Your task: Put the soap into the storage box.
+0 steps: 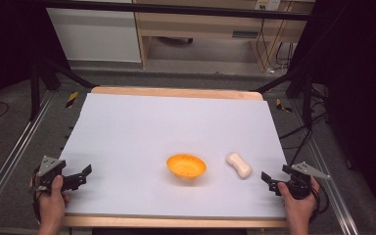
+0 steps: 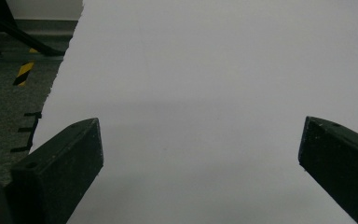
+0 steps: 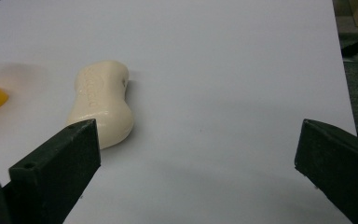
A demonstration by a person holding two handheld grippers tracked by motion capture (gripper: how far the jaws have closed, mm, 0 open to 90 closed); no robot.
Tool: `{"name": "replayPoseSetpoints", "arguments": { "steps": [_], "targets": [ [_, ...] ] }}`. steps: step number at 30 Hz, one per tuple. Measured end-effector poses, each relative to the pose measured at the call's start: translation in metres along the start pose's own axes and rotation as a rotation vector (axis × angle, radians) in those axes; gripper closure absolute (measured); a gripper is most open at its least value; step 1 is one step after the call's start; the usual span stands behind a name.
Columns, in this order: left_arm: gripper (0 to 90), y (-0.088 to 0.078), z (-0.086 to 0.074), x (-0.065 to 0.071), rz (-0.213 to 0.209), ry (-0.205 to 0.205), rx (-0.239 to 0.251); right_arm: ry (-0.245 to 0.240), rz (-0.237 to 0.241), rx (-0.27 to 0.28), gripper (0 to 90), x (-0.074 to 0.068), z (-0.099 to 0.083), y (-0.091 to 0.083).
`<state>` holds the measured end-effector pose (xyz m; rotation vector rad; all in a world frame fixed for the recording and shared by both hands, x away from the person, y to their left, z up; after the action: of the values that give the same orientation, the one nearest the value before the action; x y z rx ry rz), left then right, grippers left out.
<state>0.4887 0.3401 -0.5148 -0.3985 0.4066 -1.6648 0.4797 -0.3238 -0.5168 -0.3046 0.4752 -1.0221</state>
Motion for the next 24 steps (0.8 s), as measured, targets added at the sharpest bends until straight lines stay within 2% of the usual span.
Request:
{"name": "replayPoseSetpoints", "arguments": {
  "steps": [3, 5, 9, 10, 13, 15, 17, 18, 19, 22, 24],
  "targets": [
    [0.0, 0.0, 0.0, 0.0, 0.0, -0.003, 0.003, -0.002, 0.005, -0.01, 0.6, -0.001, -0.001, 0.001],
    [0.0, 0.0, 0.0, 0.0, 0.001, 0.0, 0.002, -0.022, -0.019, -0.016, 6.0, -0.001, 0.0, 0.0],
    [0.0, 0.0, 0.0, 0.0, 0.003, 0.001, 0.005, 0.006, -0.002, -0.039, 8.0, -0.004, 0.002, 0.002],
    [0.0, 0.0, 0.0, 0.0, 0.0, 0.001, 0.002, -0.01, -0.032, -0.069, 11.4, -0.005, 0.005, 0.004],
    [0.0, 0.0, 0.0, 0.0, 0.001, 0.002, 0.003, -0.035, -0.071, -0.125, 13.8, -0.008, 0.01, 0.008],
    [0.0, 0.0, 0.0, 0.0, -0.001, 0.001, 0.002, -0.069, -0.091, -0.153, 17.1, -0.01, 0.014, 0.01],
    [0.0, 0.0, 0.0, 0.0, -0.002, 0.006, 0.0, -0.083, -0.087, -0.19, 19.5, -0.015, 0.018, 0.012],
    [0.0, 0.0, 0.0, 0.0, -0.002, 0.006, 0.0, -0.083, -0.087, -0.19, 19.5, -0.015, 0.018, 0.012],
    [0.0, 0.0, 0.0, 0.001, -0.002, 0.006, 0.0, -0.111, -0.096, -0.224, 19.8, -0.018, 0.021, 0.014],
    [0.0, 0.0, 0.0, 0.0, -0.003, 0.005, 0.001, -0.126, -0.083, -0.252, 19.8, -0.022, 0.025, 0.017],
    [0.0, 0.0, 0.0, 0.001, -0.001, 0.003, 0.001, -0.145, -0.071, -0.302, 21.4, -0.028, 0.03, 0.02]
  ]
}}
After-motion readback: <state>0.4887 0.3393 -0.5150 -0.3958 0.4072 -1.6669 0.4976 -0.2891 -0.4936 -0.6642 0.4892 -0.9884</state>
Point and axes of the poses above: each handheld gripper's, and its own axes: y roughly forward along the jaws, z roughly out of its top, x roughly to its right, the point moved 7 cm from there along y, roughly forward along the jaws, and after that the axes turned 7 degrees about z, right-handed, at the moved point
